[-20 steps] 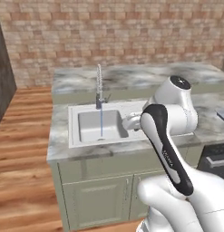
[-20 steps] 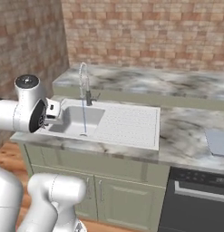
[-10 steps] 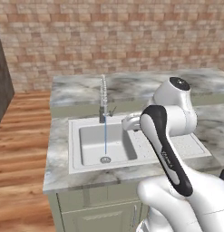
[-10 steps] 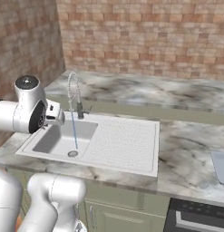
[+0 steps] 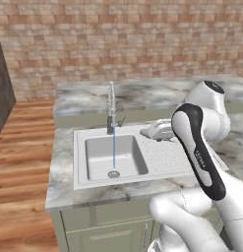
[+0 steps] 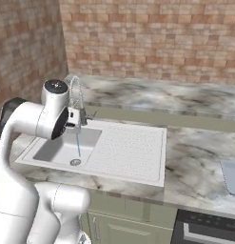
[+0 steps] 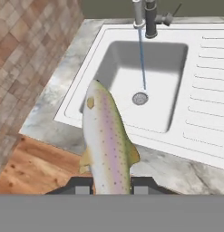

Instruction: Take the fish out of the fridge, briefly rinse it in the sink, and place it on the tray next to the sink.

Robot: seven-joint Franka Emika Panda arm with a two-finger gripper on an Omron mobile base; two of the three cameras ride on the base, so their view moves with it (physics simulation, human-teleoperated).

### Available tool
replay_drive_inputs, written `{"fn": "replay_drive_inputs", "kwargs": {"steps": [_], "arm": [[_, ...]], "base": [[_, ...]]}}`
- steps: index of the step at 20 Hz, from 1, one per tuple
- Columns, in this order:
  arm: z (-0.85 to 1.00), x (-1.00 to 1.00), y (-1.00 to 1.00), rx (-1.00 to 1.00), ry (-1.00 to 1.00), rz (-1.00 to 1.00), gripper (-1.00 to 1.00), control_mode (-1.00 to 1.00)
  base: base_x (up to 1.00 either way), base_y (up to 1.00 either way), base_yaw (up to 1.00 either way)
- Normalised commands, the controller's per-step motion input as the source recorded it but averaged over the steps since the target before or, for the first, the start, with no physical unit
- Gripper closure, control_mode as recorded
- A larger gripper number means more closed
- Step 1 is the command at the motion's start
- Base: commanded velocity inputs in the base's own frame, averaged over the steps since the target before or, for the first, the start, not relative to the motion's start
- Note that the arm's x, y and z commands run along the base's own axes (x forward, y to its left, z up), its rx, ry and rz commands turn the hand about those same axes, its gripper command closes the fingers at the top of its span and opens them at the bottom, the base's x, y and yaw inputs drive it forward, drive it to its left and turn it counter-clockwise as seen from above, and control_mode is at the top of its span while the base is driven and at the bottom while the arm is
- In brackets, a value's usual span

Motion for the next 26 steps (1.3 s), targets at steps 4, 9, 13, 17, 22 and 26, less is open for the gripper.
{"fn": "replay_drive_inputs", "kwargs": {"steps": [4,9,13,17,22,26], "arm": [[-0.14,0.41,-0.69,0.15,0.26,0.26,1.0,-1.0],[-0.36,0.69,-0.4,0.08,0.21,0.29,1.0,-1.0],[-0.56,0.85,-0.09,0.01,0.09,0.27,1.0,-1.0],[-0.51,0.86,0.0,0.0,0.04,0.24,1.0,-1.0],[-0.42,0.57,0.0,0.0,0.0,0.19,1.0,-1.0],[-0.38,0.32,0.08,0.0,0.0,0.09,1.0,-1.0]], "base": [[0.0,0.0,0.0],[0.0,0.0,0.0],[0.0,0.0,0.0],[0.0,0.0,0.0],[0.0,0.0,0.0],[0.0,0.0,0.0]]}}
